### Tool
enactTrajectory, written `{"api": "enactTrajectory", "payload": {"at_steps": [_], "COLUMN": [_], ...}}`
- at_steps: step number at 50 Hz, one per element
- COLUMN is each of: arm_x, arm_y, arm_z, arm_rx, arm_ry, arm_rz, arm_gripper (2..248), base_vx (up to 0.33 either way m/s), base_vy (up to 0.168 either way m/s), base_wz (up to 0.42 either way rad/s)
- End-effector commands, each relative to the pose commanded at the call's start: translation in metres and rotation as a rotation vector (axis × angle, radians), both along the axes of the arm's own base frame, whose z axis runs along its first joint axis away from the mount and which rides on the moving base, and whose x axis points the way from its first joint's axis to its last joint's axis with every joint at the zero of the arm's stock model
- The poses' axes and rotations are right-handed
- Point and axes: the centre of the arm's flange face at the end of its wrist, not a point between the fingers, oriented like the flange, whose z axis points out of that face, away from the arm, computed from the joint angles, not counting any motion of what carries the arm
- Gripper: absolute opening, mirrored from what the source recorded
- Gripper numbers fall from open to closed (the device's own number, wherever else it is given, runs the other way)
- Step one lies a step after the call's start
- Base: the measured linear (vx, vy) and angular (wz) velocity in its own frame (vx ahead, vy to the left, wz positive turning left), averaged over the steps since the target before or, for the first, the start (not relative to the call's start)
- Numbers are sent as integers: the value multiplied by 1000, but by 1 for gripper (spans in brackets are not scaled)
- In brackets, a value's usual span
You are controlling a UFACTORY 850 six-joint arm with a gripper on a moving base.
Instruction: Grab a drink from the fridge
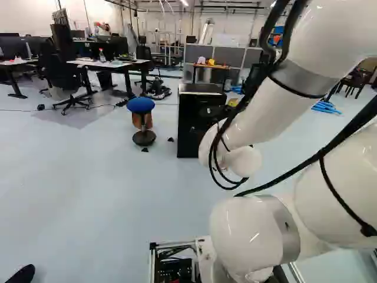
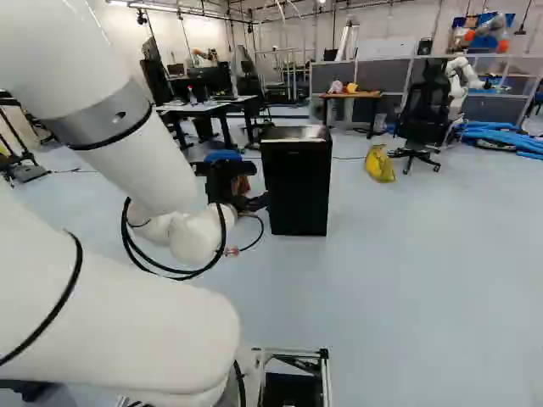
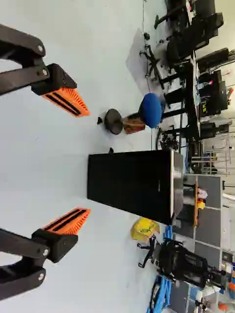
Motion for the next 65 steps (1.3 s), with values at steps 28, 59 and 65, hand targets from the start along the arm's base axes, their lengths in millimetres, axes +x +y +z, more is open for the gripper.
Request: {"api": "enactTrajectory", "payload": {"at_steps": [28,59,65], "arm_x": [0,0,0], "arm_y": [0,0,0], "arm_z": [0,0,0], "arm_rx": [0,0,0], "arm_ry": [0,0,0], "arm_rz": [0,0,0], "arm_gripper": [247,247,247], "base_vx": [1,77,143], "base_vy": [0,1,1], "base_wz": [0,0,1]}}
